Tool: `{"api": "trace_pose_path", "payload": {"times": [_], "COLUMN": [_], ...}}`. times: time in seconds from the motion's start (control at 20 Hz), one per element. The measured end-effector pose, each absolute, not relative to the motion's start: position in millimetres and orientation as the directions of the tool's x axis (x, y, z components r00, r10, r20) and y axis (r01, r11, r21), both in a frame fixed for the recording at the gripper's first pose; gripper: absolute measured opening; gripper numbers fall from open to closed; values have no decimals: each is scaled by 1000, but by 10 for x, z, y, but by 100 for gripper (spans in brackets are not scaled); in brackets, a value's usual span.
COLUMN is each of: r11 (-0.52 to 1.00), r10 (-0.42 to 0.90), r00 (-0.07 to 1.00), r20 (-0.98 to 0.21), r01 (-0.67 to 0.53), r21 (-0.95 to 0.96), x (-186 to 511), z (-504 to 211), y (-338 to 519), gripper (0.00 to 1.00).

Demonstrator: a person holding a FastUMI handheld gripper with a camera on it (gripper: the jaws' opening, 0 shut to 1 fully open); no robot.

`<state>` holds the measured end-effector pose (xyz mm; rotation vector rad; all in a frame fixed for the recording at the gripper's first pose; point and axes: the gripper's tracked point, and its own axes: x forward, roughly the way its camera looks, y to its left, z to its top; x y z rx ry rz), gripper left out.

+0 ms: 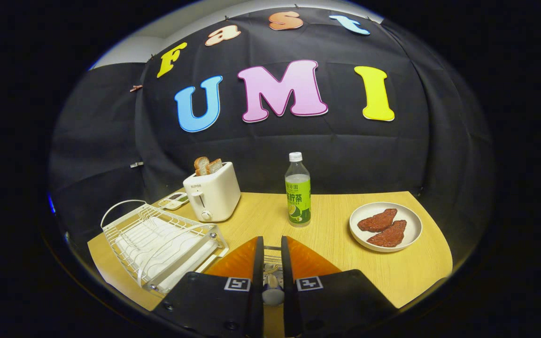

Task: Take the plate from the dish rack, then take the spoon from the basket and place it into the plate.

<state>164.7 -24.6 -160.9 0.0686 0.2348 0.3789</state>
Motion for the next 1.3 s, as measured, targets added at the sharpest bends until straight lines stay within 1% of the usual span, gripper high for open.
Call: {"api": "trace_pose_path", "payload": {"times": [0.3,0.45,0.65,0.85,1.05,1.3], "r11": [911,884,852,818,770,733], "r10": [404,456,518,575,633,660], "r00": [886,864,825,777,707,650], "r20": [-230,-213,-226,-257,-315,-376], "r01": [-367,-412,-475,-541,-619,-668], "r21": [186,220,218,195,157,132], "x": [1261,998,737,518,331,176], "z": [-1247,-1006,-954,-1118,-1427,-1922], "y": [-300,-218,-101,91,303,453], "gripper": [20,20,20,20,20,20]}}
